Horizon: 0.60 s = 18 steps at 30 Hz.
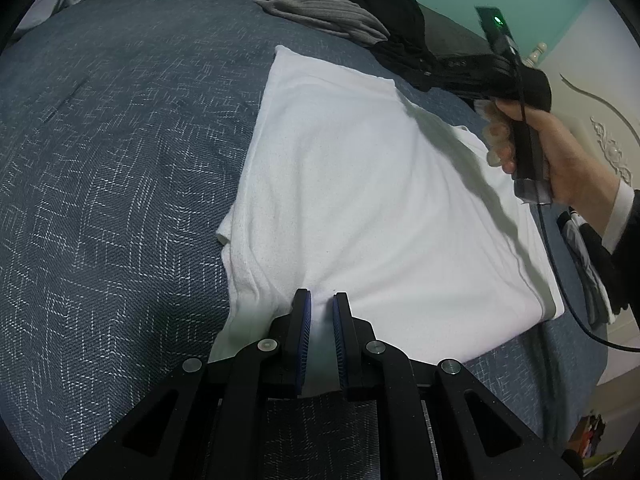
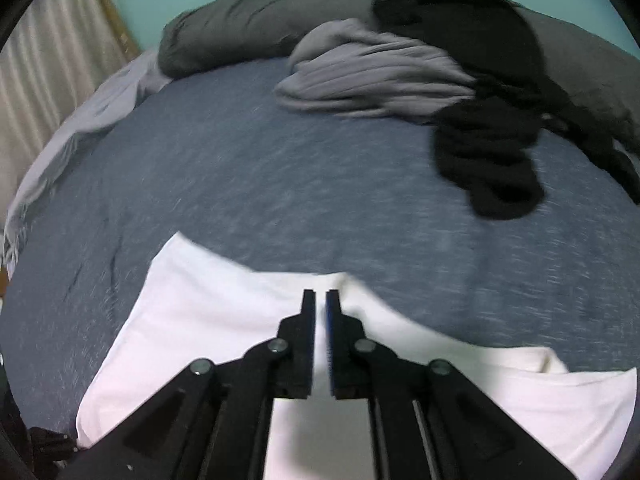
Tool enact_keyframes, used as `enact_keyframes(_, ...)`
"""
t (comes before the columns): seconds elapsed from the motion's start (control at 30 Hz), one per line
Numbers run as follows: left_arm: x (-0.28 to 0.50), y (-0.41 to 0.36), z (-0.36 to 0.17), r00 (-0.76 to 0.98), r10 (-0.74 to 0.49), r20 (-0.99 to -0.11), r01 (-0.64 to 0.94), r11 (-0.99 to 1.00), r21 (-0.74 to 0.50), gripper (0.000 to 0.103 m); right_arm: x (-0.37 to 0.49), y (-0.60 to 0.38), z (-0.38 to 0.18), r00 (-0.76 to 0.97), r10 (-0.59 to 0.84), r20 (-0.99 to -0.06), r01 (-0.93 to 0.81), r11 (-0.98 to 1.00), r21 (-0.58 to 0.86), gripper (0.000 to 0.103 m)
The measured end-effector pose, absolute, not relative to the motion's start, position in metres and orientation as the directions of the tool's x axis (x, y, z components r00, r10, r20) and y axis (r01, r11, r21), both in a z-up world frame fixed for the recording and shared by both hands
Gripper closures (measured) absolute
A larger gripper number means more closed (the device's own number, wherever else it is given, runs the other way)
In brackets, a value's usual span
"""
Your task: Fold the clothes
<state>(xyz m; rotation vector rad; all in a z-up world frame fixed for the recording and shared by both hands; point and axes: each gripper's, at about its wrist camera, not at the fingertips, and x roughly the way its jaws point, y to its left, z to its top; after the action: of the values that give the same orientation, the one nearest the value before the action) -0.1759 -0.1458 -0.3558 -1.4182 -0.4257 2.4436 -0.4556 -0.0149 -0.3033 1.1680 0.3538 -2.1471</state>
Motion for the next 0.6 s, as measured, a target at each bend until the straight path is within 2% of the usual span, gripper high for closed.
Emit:
enact_keyframes(0.1, -0.176, -0.147, -0.356, -0.476, 0.389, -0.789, -0.095, -0.914, -0.394, 0.092, -0.447, -0.035, -0.304, -0.344, -0.450, -0.824, 0.703, -0.705, 0.092, 0.068)
enact_keyframes(0.13, -0.176, -0.147, -0.356, -0.476, 0.390, -0.789, -0.095, -0.914, -0.394, 0.092, -0.444, -0.041, -0.304, -0.330, -0.460, -0.824, 0.716, -0.691, 0.099, 0.067)
enact_keyframes(0.2, -0.176, -0.147, -0.356, -0.475, 0.391, -0.788, -0.095, -0.913, -0.396, 0.092, -0.439, -0.054, -0.305, -0.302, -0.478, -0.825, 0.741, -0.662, 0.112, 0.067)
enact_keyframes(0.3, -0.176, -0.148, -0.356, -0.475, 0.392, -0.788, -0.096, -0.913, -0.396, 0.092, -0.439, -0.069, -0.317, -0.307, -0.430, -0.849, 0.751, -0.658, 0.061, 0.067)
enact_keyframes(0.37, -0.177, -0.146, -0.356, -0.474, 0.392, -0.788, -0.095, -0.913, -0.397, 0.092, -0.439, -0.078, -0.326, -0.317, -0.388, -0.865, 0.753, -0.657, 0.019, 0.074)
enact_keyframes(0.4, -0.177, -0.146, -0.356, -0.475, 0.391, -0.788, -0.096, -0.913, -0.396, 0.092, -0.440, -0.080, -0.329, -0.328, -0.377, -0.866, 0.748, -0.663, 0.005, 0.083)
enact_keyframes(0.47, -0.177, -0.145, -0.356, -0.475, 0.389, -0.789, -0.098, -0.915, -0.392, 0.091, -0.444, -0.076, -0.327, -0.363, -0.369, -0.856, 0.720, -0.694, -0.007, 0.089)
enact_keyframes(0.6, -0.178, -0.145, -0.357, -0.474, 0.396, -0.787, -0.099, -0.912, -0.399, 0.092, -0.455, -0.045, -0.301, -0.456, -0.409, -0.790, 0.634, -0.772, 0.033, 0.090)
